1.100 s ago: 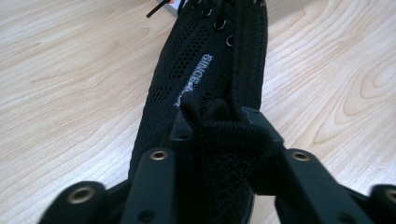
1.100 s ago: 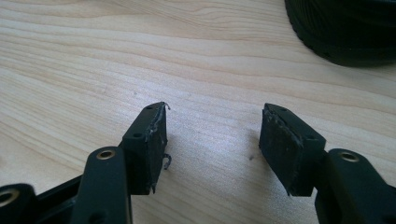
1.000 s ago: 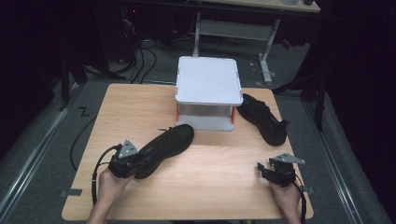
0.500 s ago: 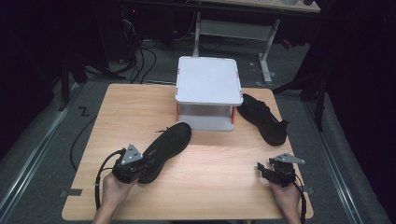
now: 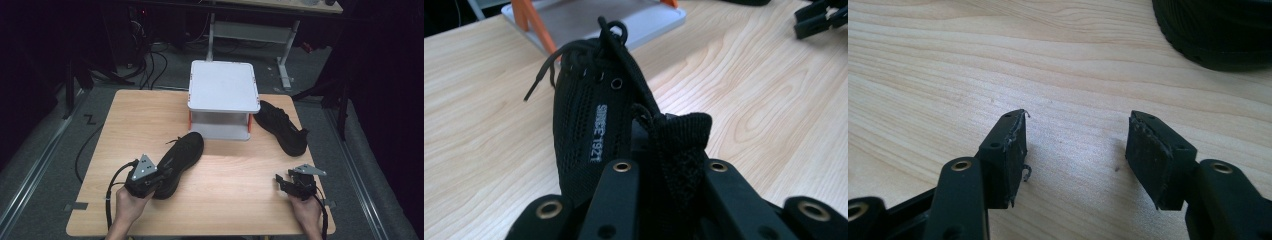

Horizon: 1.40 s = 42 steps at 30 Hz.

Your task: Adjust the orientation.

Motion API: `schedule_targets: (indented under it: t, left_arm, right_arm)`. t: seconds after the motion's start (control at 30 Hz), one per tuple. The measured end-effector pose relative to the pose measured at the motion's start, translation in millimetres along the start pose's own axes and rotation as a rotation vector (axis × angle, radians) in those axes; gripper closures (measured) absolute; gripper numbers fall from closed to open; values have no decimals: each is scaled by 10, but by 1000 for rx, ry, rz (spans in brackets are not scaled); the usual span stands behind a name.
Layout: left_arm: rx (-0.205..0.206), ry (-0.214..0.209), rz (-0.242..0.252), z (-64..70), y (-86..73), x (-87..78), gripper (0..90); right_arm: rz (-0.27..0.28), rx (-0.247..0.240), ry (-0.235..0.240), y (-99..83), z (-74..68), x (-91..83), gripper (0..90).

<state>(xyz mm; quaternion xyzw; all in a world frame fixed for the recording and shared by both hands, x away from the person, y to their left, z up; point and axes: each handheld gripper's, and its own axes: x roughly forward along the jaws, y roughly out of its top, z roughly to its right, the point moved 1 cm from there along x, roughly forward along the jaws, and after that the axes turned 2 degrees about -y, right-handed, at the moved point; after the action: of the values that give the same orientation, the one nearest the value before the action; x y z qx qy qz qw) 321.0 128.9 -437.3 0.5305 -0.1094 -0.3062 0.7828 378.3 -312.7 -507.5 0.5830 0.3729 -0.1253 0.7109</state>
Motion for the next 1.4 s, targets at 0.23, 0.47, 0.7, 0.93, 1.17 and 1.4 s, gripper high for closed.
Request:
schedule_targets:
  t: [0.23, 0.47, 0.7, 0.93, 1.17, 1.4]
  left_arm:
    - [-10, -11, 38, 50, 79, 19, 843]
    - [-17, -29, 73, 112, 163, 8, 845]
    - [-4, -55, 110, 219, 250, 12, 846]
    - [0, -83, 147, 314, 336, 87, 846]
    - [25, -88, 160, 391, 397, 208, 846]
    - [50, -85, 184, 445, 445, 378, 846]
  right_arm:
    - [0, -1, 0, 1, 0, 0, 413]
    - [6, -10, 11, 8, -1, 3, 509]
    - [16, -59, 28, 58, -78, 10, 599]
    - [73, -58, 105, 227, -111, -88, 606]
    - [108, -81, 153, 462, -181, -111, 608]
    - [142, -119, 202, 769, -279, -95, 650]
